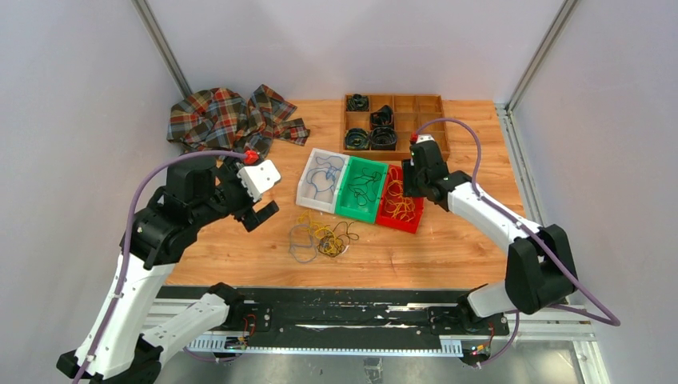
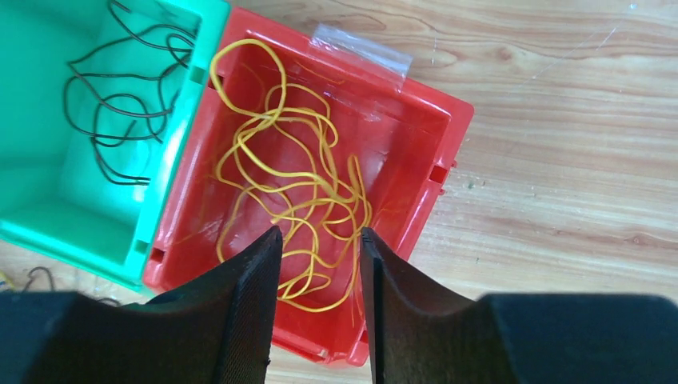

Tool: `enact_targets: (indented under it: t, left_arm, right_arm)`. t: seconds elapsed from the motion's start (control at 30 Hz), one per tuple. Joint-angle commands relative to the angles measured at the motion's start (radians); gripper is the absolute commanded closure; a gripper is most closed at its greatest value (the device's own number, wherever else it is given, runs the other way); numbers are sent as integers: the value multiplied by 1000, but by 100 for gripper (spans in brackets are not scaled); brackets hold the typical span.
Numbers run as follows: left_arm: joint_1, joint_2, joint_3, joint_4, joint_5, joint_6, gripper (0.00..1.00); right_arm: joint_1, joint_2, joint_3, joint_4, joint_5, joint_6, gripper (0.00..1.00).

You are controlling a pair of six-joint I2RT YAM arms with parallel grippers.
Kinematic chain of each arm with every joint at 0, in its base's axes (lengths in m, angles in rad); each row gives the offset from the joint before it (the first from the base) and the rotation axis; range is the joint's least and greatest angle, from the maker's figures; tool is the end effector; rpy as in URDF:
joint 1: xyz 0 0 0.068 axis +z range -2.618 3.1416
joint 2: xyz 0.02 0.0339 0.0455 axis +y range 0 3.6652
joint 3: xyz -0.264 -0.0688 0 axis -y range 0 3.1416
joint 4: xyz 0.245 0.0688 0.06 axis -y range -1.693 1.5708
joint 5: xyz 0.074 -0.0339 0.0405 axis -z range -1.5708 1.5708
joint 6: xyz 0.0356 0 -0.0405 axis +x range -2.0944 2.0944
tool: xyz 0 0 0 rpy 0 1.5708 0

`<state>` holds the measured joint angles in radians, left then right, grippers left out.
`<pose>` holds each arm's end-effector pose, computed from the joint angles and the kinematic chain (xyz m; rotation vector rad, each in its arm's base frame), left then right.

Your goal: Untangle the cables

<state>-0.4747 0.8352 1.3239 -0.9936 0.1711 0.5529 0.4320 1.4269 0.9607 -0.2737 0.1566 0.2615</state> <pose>0.1097 -0.0632 0.4245 1.1073 1.7492 -0.1295 0.2826 0.1242 0.2446 -0.1168 2.3030 0.1754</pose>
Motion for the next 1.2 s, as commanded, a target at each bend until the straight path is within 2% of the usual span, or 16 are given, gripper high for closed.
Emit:
enact_targets:
  t: [0.0, 0.1, 0.27, 0.4, 0.67, 0.8, 0.87, 0.97, 1.03, 1.13, 1.17]
  left_arm:
    - [-4, 0, 32, 1, -16, -3, 2]
    - [-4, -1, 32, 1, -14, 1, 2]
    - [-4, -6, 10, 0, -2, -5, 2]
    - [-4, -7, -6, 0, -1, -2, 2]
    - [-4, -18, -40, -10, 15, 3, 2]
    - [-4, -9, -91, -10, 42, -10, 2]
    - [-4, 9, -122, -8, 64, -8, 2]
    - [-4, 58, -166, -7, 102, 5, 2]
    - [-4, 101, -200, -4, 121, 31, 2]
    - [-4, 166, -271, 48, 127, 41, 2]
    - [-4, 187, -296, 71, 134, 39, 1]
  right_arm:
    - [14, -35, 76, -78, -30, 11, 58]
    - [13, -38, 102, -93, -45, 13, 59]
    - [13, -1, 116, -88, -57, 34, 68]
    - [14, 81, 124, -45, -88, 44, 81]
    - [14, 244, 166, -13, -30, 34, 88]
    - [43, 196, 127, -7, 59, 29, 89]
    - [67, 116, 94, 20, 101, 24, 86]
    - [111, -14, 55, 42, 154, 23, 76]
    - [137, -82, 45, 42, 183, 28, 66]
    - [177, -177, 26, 42, 205, 46, 46]
    - [193, -201, 17, 44, 207, 53, 43]
